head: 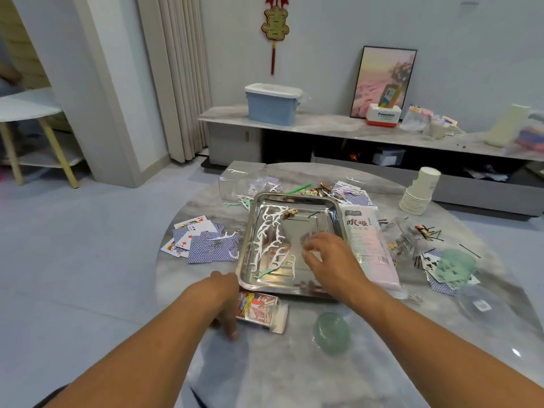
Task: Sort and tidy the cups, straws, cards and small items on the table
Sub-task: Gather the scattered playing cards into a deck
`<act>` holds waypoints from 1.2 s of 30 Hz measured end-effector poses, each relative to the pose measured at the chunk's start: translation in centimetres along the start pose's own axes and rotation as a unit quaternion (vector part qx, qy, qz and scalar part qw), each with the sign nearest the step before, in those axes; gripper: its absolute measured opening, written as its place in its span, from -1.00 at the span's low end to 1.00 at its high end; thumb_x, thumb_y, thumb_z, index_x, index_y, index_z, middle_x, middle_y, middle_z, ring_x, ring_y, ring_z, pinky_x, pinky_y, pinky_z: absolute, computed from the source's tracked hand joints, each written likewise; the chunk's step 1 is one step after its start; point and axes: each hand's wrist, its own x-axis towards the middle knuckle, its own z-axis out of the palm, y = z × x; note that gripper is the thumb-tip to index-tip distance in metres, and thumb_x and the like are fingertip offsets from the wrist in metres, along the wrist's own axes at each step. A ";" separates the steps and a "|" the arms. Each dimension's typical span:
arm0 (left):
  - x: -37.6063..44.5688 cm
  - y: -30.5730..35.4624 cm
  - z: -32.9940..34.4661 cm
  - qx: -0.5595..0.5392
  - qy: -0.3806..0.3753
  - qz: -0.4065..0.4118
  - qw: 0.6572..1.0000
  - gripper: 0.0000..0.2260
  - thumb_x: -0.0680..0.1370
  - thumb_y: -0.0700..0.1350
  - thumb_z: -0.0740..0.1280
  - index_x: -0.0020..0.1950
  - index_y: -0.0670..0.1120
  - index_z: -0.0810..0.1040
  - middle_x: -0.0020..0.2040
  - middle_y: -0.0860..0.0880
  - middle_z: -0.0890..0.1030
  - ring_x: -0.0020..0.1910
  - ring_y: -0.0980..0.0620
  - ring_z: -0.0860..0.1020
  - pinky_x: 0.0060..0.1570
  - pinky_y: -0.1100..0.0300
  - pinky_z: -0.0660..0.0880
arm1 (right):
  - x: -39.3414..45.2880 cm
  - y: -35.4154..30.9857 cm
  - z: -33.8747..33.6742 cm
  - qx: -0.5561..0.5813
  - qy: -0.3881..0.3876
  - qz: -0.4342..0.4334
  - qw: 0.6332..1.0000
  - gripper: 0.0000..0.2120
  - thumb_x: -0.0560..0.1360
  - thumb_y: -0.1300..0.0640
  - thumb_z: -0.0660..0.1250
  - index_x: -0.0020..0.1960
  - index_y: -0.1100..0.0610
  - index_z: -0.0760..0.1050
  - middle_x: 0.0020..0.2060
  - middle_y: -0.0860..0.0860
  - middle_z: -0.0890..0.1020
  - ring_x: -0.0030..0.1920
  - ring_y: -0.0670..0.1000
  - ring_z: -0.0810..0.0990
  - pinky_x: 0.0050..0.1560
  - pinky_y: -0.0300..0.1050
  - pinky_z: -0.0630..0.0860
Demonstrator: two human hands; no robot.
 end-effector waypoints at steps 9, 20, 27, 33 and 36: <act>-0.9 3.6 1.9 0.001 0.008 0.119 0.993 -0.58 0.43 0.05 0.53 0.22 -0.08 0.61 0.12 -0.09 0.67 0.05 -0.08 0.64 0.00 0.11 0.55 | -4.7 -4.3 0.9 -0.110 -0.137 -0.209 0.962 -0.66 0.48 -0.30 0.33 0.03 -0.06 0.63 -0.07 -0.09 0.58 0.01 -0.01 0.48 0.04 -0.02 0.33; 0.0 7.3 3.9 -0.274 -0.043 0.219 0.935 -0.88 0.48 -0.24 0.42 0.00 -0.14 0.62 -0.23 -0.09 0.63 -0.36 0.03 0.58 -0.25 0.13 0.58 | -9.2 -0.8 0.0 -0.197 -0.166 -0.226 0.939 -0.59 0.45 -0.16 0.34 0.22 0.02 0.50 0.22 0.01 0.51 0.14 0.11 0.45 0.16 0.05 0.31; 1.0 10.4 4.3 -0.272 0.012 0.247 0.930 -0.76 0.57 -0.10 0.39 0.21 0.04 0.50 -0.25 -0.04 0.67 -0.36 0.02 0.58 -0.30 0.15 0.54 | -11.0 4.9 -3.4 -0.188 -0.148 -0.198 0.951 -0.83 0.56 -0.03 0.23 0.03 -0.01 0.55 0.17 -0.09 0.53 0.15 0.03 0.47 0.09 0.00 0.39; 1.7 10.2 2.3 -0.282 0.207 0.254 0.902 -0.96 0.58 -0.01 0.38 0.00 0.14 0.57 -0.23 0.12 0.62 -0.27 0.20 0.56 -0.28 0.24 0.42 | -11.9 7.6 -4.8 -0.189 -0.086 -0.150 0.967 -0.88 0.52 0.03 0.29 -0.08 -0.01 0.60 0.17 -0.10 0.60 0.16 0.00 0.55 0.20 -0.05 0.41; 2.1 9.1 1.9 -0.347 0.279 0.231 0.865 -0.92 0.60 -0.03 0.36 -0.02 0.17 0.56 -0.25 0.13 0.61 -0.29 0.20 0.55 -0.27 0.22 0.46 | -11.3 6.9 -4.9 -0.149 -0.009 -0.156 0.976 -0.86 0.53 0.02 0.33 -0.14 0.02 0.62 0.00 -0.12 0.66 0.02 -0.03 0.62 0.15 -0.14 0.43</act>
